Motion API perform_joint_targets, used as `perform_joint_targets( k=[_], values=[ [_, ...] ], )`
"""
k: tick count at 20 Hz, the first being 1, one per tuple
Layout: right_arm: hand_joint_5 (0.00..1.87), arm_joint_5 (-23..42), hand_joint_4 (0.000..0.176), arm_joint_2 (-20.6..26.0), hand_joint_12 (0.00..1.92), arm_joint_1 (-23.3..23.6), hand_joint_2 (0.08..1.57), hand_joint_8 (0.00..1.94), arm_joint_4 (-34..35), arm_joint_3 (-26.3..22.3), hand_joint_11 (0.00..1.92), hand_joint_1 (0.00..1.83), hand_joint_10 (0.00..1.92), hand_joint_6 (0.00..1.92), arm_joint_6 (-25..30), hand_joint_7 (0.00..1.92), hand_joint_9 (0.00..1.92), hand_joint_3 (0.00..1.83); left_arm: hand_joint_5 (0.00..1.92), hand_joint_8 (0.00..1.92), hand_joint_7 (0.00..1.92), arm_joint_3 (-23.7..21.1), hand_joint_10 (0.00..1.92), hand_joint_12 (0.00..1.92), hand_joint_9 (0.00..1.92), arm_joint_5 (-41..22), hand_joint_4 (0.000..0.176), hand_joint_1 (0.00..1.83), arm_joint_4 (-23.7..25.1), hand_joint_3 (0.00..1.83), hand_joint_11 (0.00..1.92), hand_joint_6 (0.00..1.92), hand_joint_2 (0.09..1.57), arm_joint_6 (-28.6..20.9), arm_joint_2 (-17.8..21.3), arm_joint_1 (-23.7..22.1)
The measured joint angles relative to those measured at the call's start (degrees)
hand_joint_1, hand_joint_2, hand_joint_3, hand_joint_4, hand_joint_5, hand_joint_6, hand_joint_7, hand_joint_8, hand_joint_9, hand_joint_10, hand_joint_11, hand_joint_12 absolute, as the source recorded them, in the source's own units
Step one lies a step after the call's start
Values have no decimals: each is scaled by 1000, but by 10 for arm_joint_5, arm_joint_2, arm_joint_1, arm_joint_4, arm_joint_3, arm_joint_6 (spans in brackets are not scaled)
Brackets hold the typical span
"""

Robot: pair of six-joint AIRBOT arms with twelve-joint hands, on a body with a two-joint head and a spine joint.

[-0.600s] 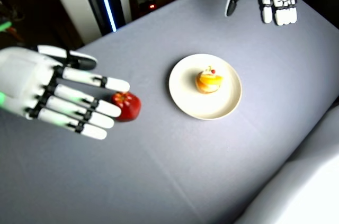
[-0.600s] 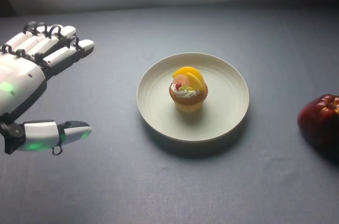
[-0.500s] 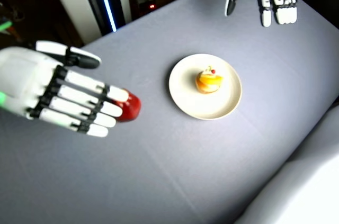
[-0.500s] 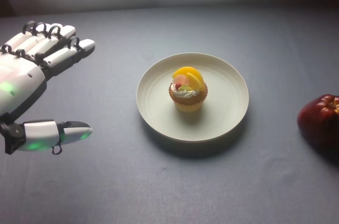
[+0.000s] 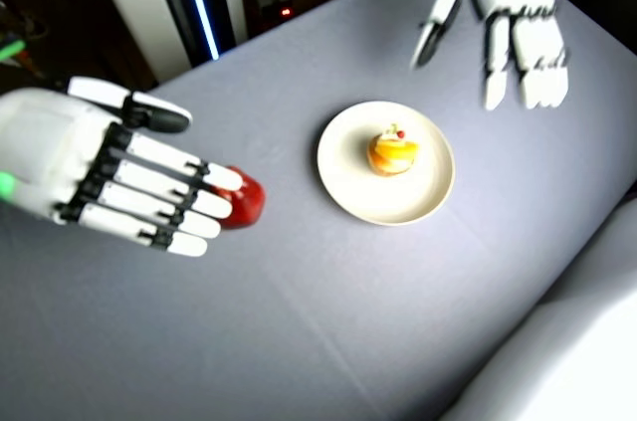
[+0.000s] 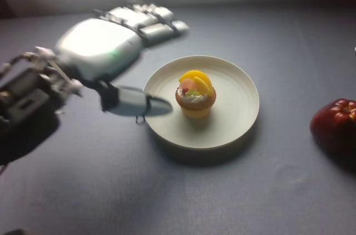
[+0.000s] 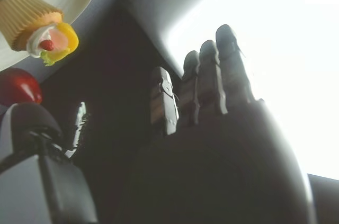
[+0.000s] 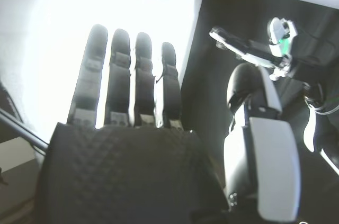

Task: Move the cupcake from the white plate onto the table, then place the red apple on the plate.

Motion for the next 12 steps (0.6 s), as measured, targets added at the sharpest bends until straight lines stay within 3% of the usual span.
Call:
perform_joint_targets(
  k=[1,2,3,4,5,6,7,9,11,12],
  values=[
    [470,-1,11,-2,457,5,1242,10,-5,3,157,647,7,14,0,439,374,2,305,8,173,7,4,301,153,18,89,789,3,0,75,7,889,0,-11,-7],
    [471,1,0,-5,447,9,1257,4,-4,5,143,695,1,9,0,429,364,5,292,1,159,19,0,300,117,41,95,751,4,3,45,1,895,0,-22,-15],
    [457,0,0,-9,400,13,1274,3,-6,7,239,703,2,2,0,466,428,1,296,1,159,36,4,311,119,59,104,752,4,0,56,2,886,0,-34,-26],
    [435,0,0,-10,326,14,1297,1,-10,9,282,683,0,0,1,467,447,0,292,1,170,51,7,437,177,70,126,763,2,1,76,0,869,0,-47,-36],
    [420,0,0,-11,250,14,1318,0,-11,9,339,675,0,1,2,488,477,0,268,1,153,63,4,620,191,76,161,769,0,0,14,0,869,1,-58,-43],
    [423,-1,0,-14,192,18,1326,0,-12,10,393,677,0,0,2,522,512,0,266,2,152,70,0,658,184,81,173,776,3,1,2,1,872,1,-67,-47],
    [407,0,0,-18,172,21,1337,0,-11,12,392,676,0,0,3,508,503,4,258,2,145,78,7,533,142,94,175,800,7,3,0,1,883,1,-81,-49],
    [406,0,0,-21,158,25,1364,2,-14,16,421,677,2,1,4,527,516,7,282,3,230,85,6,648,223,119,151,784,21,0,0,1,878,0,-104,-52],
    [408,0,0,-21,145,27,1369,2,-12,17,435,676,2,1,4,535,523,2,325,9,418,92,11,754,356,136,174,796,32,0,0,2,868,0,-120,-57],
    [424,0,0,-21,144,27,1370,2,-13,18,448,695,4,5,4,539,531,1,365,11,487,94,16,852,417,136,176,803,32,1,0,5,883,0,-122,-59]
  ],
)
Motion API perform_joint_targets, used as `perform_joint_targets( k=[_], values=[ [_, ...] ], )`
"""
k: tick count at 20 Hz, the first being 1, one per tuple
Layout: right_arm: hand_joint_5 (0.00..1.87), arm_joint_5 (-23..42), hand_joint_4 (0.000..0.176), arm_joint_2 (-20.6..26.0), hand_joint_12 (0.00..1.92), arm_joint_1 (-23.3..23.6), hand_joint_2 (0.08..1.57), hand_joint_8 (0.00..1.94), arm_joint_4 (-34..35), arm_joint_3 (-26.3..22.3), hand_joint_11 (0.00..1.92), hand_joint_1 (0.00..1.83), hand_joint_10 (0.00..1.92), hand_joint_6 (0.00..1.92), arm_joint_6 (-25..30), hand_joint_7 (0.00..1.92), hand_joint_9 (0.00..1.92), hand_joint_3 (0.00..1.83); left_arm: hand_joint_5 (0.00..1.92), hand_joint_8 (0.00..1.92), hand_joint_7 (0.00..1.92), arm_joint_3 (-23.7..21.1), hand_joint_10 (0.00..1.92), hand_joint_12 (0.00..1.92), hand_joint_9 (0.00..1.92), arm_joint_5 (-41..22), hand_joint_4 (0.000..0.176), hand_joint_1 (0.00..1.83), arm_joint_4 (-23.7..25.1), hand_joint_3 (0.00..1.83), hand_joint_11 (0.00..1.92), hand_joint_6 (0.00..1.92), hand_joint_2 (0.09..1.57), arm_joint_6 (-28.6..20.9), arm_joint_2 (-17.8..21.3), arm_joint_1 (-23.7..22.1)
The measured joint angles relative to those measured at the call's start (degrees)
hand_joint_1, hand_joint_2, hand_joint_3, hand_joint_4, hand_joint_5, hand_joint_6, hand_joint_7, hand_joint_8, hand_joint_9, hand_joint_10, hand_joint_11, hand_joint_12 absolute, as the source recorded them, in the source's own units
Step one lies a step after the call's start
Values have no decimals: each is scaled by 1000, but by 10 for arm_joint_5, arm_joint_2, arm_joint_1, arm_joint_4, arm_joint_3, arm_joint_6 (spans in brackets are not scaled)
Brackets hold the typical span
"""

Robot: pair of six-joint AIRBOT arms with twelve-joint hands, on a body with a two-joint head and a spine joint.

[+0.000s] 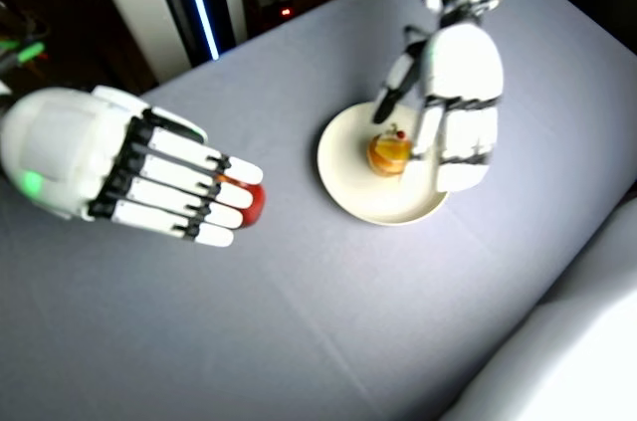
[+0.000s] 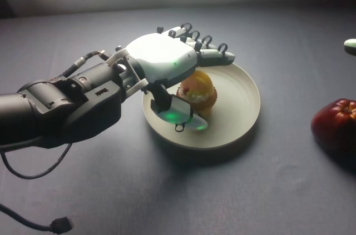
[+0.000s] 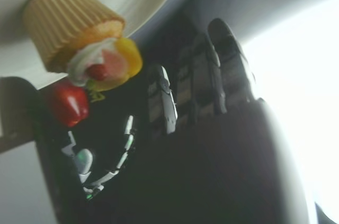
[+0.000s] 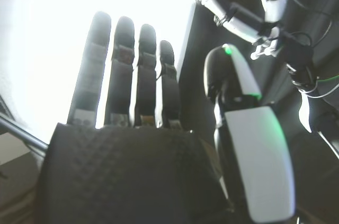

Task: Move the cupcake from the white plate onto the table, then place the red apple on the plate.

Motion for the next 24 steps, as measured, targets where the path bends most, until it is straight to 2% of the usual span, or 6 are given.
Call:
perform_joint_targets(
  k=[5,11,12,15,20,24],
  values=[
    [426,0,0,-1,140,0,1374,2,-1,0,466,701,5,2,3,544,543,2,565,16,746,10,48,1196,690,9,82,969,0,2,87,4,1004,0,-2,-2],
    [429,0,0,-1,118,0,1378,3,-1,0,479,758,2,2,5,563,551,0,733,27,870,17,131,1379,832,9,40,1101,2,0,268,7,1002,-1,-10,-5],
    [425,0,0,-1,114,0,1380,1,0,0,476,762,2,0,5,559,551,1,974,900,990,17,334,1520,887,9,0,1226,0,6,358,537,1076,-2,-11,-5],
    [426,0,0,-1,105,0,1396,1,-1,0,477,801,1,0,7,564,553,2,1159,1299,939,14,1346,1805,761,-1,0,1266,-2,0,461,428,1103,-5,-9,-5],
    [436,0,0,-1,99,0,1394,2,-1,1,495,782,3,1,16,578,575,0,1164,1108,978,-40,666,1450,798,-32,0,1247,2,2,351,547,1082,-3,57,-5],
    [443,1,0,-1,97,-4,1396,5,0,1,503,800,4,2,20,593,583,0,1198,1181,1000,-94,1065,1626,860,-123,0,1276,-42,1,620,359,1080,24,144,20]
  ],
)
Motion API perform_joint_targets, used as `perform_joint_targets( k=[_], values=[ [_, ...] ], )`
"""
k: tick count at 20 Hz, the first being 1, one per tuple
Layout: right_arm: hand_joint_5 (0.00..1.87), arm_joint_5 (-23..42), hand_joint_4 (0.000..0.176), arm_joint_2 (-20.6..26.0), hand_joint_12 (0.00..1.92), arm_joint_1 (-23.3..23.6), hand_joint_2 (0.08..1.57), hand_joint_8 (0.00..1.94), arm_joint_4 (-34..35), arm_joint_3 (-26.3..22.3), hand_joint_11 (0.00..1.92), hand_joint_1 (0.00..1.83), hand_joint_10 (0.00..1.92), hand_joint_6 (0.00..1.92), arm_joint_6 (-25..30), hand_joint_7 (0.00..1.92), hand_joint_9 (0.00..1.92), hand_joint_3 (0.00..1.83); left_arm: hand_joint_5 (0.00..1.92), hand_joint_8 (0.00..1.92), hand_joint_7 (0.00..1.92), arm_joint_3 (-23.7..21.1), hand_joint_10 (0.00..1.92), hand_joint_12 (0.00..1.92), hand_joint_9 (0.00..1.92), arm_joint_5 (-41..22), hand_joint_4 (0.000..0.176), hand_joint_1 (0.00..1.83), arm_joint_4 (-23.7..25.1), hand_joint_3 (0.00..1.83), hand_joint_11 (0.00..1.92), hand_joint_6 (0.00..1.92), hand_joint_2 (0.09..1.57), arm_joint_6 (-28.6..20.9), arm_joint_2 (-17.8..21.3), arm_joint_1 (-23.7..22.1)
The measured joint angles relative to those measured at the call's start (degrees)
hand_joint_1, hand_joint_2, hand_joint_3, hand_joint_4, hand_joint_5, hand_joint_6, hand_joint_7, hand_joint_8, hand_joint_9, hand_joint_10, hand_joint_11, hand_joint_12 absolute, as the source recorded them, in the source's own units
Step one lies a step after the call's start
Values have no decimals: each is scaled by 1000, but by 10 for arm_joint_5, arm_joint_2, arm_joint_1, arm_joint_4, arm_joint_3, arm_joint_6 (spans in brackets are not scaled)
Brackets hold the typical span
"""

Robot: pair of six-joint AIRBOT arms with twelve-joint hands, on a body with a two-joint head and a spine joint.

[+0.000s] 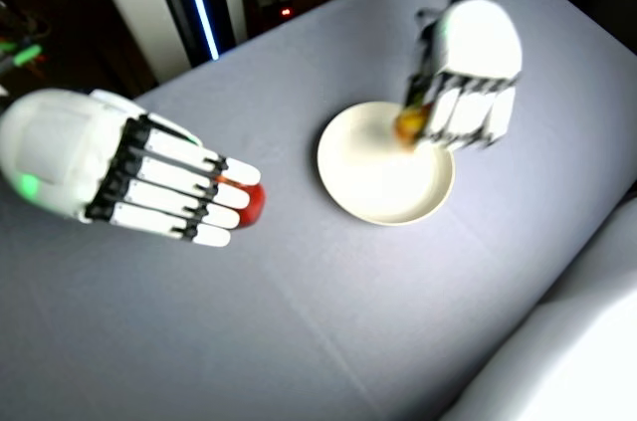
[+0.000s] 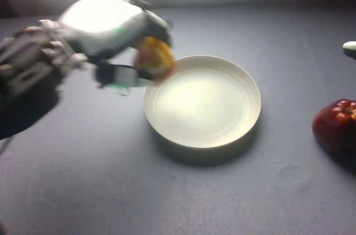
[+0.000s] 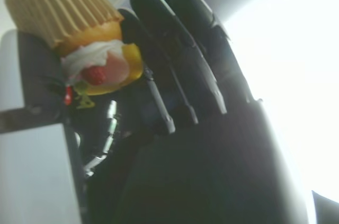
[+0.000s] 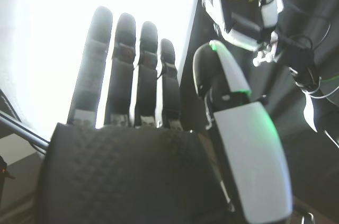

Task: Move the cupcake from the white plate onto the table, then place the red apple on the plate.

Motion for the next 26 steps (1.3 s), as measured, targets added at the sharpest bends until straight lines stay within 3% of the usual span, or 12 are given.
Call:
perform_joint_targets(
  k=[1,2,3,6,10,15,16,18,19,20,21,26],
  values=[
    [447,-2,0,0,98,-1,1393,5,2,0,506,801,4,3,0,597,584,0,1189,1141,1015,-15,1040,1595,836,-17,0,1271,-17,1,588,397,1075,15,20,17],
    [452,-3,0,-1,103,-5,1385,7,4,0,519,797,6,5,2,602,590,0,1123,1022,1014,-25,740,1383,829,-22,0,1240,-30,7,508,646,1076,27,33,33],
    [455,-3,0,-1,104,-5,1387,9,3,0,523,795,9,6,2,609,599,0,1109,1095,988,-37,619,1361,855,-28,0,1239,-46,4,478,642,1087,37,45,49],
    [447,-2,0,-1,91,-5,1400,4,5,0,516,744,5,3,2,600,586,2,1136,1253,940,-49,837,1620,746,-40,0,1261,-75,1,261,500,1102,55,56,82],
    [475,-2,0,-1,94,-7,1383,8,5,0,538,722,7,8,4,625,607,0,1066,1271,860,-54,477,1420,695,-50,0,1224,-114,0,101,740,1129,72,55,120],
    [476,-1,0,-1,84,-14,1377,3,5,0,524,735,0,2,5,627,589,0,1108,1305,877,-66,270,1339,779,-68,0,1248,-161,0,160,602,1118,73,55,169],
    [482,-2,0,-1,86,-14,1377,3,6,0,530,736,5,4,6,629,600,0,1057,579,790,-66,223,1289,726,-75,0,1190,-165,14,122,804,1082,74,56,173],
    [482,-1,0,-1,78,-14,1378,0,4,0,507,770,0,1,8,629,591,0,1025,97,890,-69,132,1216,754,-88,0,1171,-179,0,186,888,1090,73,56,184],
    [482,-2,0,-1,83,-14,1376,2,6,0,515,786,1,1,8,633,590,0,1063,1115,872,-69,152,1358,776,-93,0,1239,-179,5,155,656,1120,73,56,186],
    [480,-1,0,-1,83,-14,1379,0,5,0,513,793,0,0,8,630,589,0,913,602,750,-73,138,1342,743,-94,0,1194,-181,0,128,232,1046,73,57,186],
    [479,-1,0,-1,83,-14,1379,1,5,0,514,798,1,0,8,632,591,0,899,251,784,-75,99,1241,714,-95,0,1190,-180,0,140,64,1022,74,59,190],
    [436,-1,0,-1,80,-15,1390,0,6,0,506,812,0,0,15,601,576,4,827,0,761,-83,6,997,673,-101,0,1163,-186,0,206,0,982,75,68,197]
  ],
)
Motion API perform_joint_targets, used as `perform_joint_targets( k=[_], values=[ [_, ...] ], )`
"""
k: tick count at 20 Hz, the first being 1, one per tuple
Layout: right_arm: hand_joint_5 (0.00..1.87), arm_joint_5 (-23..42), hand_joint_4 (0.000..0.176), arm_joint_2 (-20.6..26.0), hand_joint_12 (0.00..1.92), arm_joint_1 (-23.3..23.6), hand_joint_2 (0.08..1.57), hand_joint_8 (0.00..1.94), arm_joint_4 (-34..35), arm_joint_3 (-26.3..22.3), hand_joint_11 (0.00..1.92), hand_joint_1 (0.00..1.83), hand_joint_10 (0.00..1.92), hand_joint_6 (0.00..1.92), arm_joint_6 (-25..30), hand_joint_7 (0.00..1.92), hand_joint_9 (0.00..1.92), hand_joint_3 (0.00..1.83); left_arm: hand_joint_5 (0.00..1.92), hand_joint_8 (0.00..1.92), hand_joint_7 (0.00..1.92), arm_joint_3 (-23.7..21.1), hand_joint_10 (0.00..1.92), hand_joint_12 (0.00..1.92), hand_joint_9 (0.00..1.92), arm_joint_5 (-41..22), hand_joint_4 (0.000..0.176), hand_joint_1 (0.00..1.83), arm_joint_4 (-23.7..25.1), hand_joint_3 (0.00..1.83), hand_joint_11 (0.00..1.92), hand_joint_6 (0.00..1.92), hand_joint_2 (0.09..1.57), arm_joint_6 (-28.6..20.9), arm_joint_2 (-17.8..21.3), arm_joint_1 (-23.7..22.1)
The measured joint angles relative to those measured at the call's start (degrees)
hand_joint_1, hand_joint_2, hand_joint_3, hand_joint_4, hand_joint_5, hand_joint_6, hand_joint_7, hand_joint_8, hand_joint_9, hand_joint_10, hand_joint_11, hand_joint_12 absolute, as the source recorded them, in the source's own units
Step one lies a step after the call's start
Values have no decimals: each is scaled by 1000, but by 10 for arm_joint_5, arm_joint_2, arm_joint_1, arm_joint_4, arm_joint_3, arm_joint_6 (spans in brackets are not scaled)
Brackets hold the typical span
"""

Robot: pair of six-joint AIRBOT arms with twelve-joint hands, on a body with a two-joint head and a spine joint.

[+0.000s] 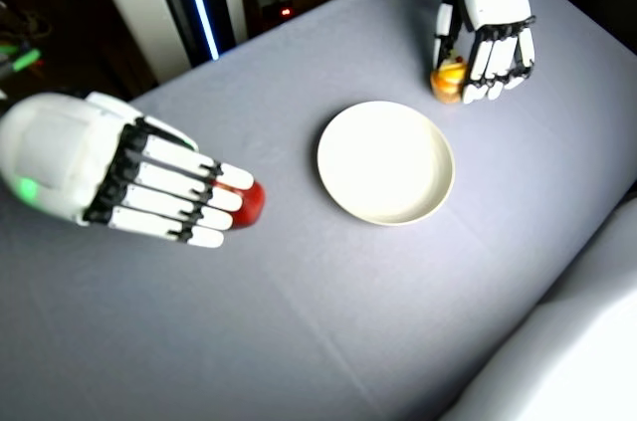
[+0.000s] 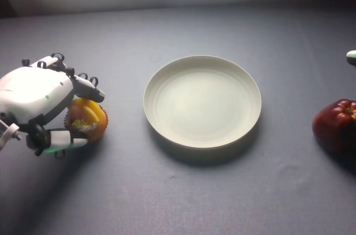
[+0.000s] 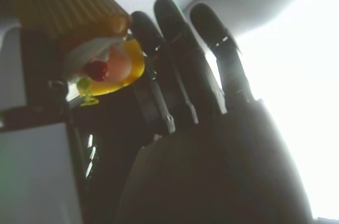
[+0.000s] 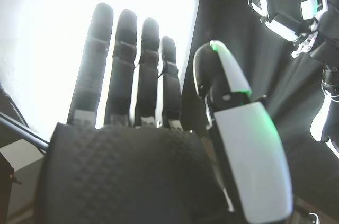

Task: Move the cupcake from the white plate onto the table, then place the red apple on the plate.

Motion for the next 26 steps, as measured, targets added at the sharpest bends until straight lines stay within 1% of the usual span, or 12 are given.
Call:
perform_joint_targets(
  k=[3,5,7,14,16,18,20,22,23,24,25,26],
  values=[
    [436,0,0,0,85,0,1380,3,0,0,515,799,2,0,1,609,581,0,563,0,571,-3,0,904,542,-4,1,1073,-4,0,115,0,957,0,2,1],
    [433,0,0,0,82,0,1378,3,0,0,509,797,4,0,1,611,585,0,457,0,481,-6,0,895,495,-9,51,1051,3,0,89,0,941,0,6,1],
    [437,0,0,0,82,0,1367,3,0,0,510,830,4,2,1,615,590,0,432,0,450,-12,2,878,499,-14,68,1083,2,0,138,0,905,0,12,1],
    [348,-2,0,0,37,-11,1352,0,-2,-1,411,787,0,0,4,515,472,0,436,0,425,-35,0,951,448,-51,82,1027,12,0,33,0,898,0,34,9],
    [348,-2,0,0,38,-11,1353,0,-2,-1,414,781,0,0,4,511,465,0,441,4,436,-36,0,983,438,-55,67,1032,18,3,0,1,910,0,34,13],
    [331,-2,0,0,30,-11,1358,0,-4,-1,398,763,0,0,4,497,449,0,439,1,438,-40,7,1022,456,-61,81,1015,21,1,27,0,911,-9,38,14],
    [295,-6,0,0,20,-11,1342,0,-12,0,375,769,0,0,4,460,432,0,435,2,453,-51,4,822,500,-78,81,1052,26,0,172,3,897,-16,45,18],
    [211,-30,3,0,2,-1,1245,0,-39,8,324,841,0,0,5,355,360,0,359,0,346,-71,0,737,294,-105,119,920,41,0,9,3,904,-17,61,27],
    [180,-52,38,0,0,14,1189,0,-54,11,273,890,0,0,5,288,301,0,251,0,169,-80,0,326,105,-121,165,907,44,0,1,1,888,-17,67,33],
    [125,-73,63,0,0,31,1125,0,-74,17,238,932,0,0,4,222,233,0,146,0,37,-93,0,64,20,-143,135,910,45,0,0,2,891,-15,79,41],
    [103,-89,82,0,0,45,1089,0,-91,22,190,996,0,0,5,184,177,0,103,0,7,-101,0,12,3,-161,138,907,50,0,0,0,885,-14,87,47],
    [98,-122,132,0,0,68,952,0,-116,30,144,923,0,3,5,153,113,0,39,0,0,-112,0,0,0,-187,139,812,52,0,0,0,871,-13,96,55]
  ],
)
